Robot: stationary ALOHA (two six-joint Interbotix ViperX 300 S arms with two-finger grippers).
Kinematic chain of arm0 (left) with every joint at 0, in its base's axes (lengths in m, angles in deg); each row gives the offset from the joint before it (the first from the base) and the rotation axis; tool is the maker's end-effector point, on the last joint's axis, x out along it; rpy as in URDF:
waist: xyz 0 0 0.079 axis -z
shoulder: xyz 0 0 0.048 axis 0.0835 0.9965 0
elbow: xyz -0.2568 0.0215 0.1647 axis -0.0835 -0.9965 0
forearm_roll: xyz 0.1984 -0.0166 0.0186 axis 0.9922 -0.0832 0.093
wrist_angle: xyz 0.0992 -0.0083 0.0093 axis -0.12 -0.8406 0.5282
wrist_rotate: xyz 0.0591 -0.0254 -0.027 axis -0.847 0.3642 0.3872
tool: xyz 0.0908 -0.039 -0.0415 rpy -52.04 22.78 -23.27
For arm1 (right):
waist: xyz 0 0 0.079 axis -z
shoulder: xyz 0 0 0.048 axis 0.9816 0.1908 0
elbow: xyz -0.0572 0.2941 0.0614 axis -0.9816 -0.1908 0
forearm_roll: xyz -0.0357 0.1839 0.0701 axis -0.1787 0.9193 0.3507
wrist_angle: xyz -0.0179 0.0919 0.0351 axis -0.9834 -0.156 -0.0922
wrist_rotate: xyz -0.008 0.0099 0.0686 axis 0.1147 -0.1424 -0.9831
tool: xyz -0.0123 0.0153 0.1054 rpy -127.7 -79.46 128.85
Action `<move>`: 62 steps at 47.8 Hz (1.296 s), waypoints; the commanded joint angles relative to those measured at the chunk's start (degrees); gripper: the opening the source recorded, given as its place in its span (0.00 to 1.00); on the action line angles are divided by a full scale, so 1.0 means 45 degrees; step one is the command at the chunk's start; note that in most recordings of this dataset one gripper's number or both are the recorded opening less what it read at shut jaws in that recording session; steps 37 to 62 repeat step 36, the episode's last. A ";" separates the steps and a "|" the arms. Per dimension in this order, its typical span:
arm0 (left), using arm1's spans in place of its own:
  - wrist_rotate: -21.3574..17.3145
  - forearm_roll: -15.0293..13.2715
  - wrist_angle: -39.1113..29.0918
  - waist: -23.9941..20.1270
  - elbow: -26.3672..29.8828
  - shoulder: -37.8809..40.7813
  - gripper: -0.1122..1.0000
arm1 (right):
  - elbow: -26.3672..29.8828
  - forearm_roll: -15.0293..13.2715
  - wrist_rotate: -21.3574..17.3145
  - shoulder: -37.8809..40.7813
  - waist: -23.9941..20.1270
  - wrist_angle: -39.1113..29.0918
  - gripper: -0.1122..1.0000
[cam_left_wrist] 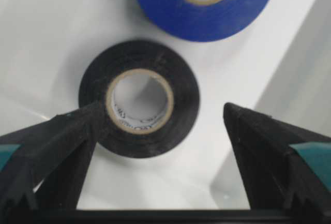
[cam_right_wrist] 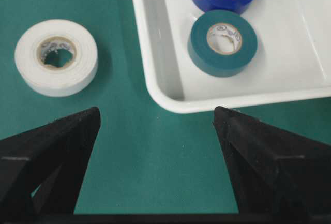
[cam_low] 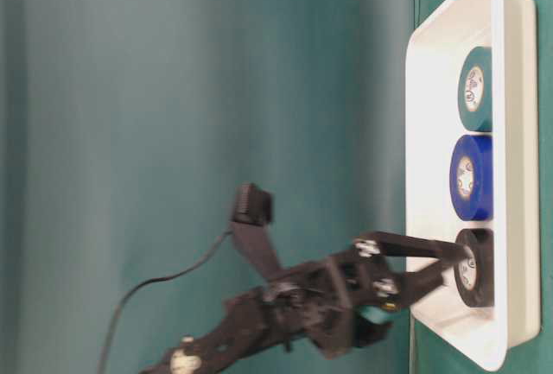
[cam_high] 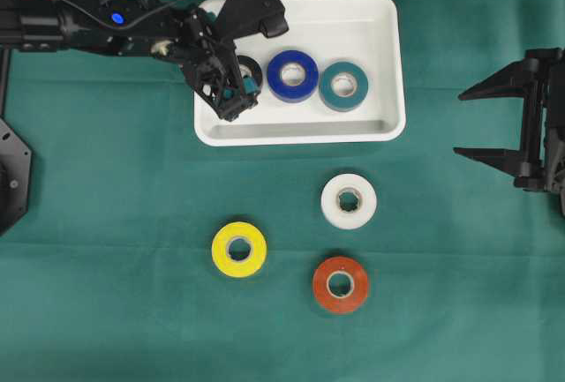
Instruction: Pick up the tape from a random location and place it into the white case.
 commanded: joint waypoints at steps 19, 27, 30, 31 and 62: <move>-0.0039 0.0078 -0.2148 0.0078 0.1270 -0.2168 0.96 | 0.0254 -0.0020 0.0000 0.0059 0.0020 0.0039 0.88; -0.0039 0.0078 -0.2148 0.0098 0.1133 -0.2246 0.96 | 0.0273 -0.0020 0.0000 0.0059 0.0020 0.0039 0.88; -0.0020 0.0059 -0.2148 0.0176 0.1113 -0.2246 0.96 | 0.0273 -0.0020 0.0000 0.0059 0.0020 0.0039 0.88; -0.0020 0.0059 -0.2148 0.0215 0.1113 -0.2246 0.96 | 0.0273 0.0000 0.0000 0.0059 0.0020 0.0039 0.88; -0.0020 0.0059 -0.2148 0.0625 0.1074 -0.2266 0.96 | 0.0273 0.0000 0.0000 0.0059 0.0020 0.0039 0.88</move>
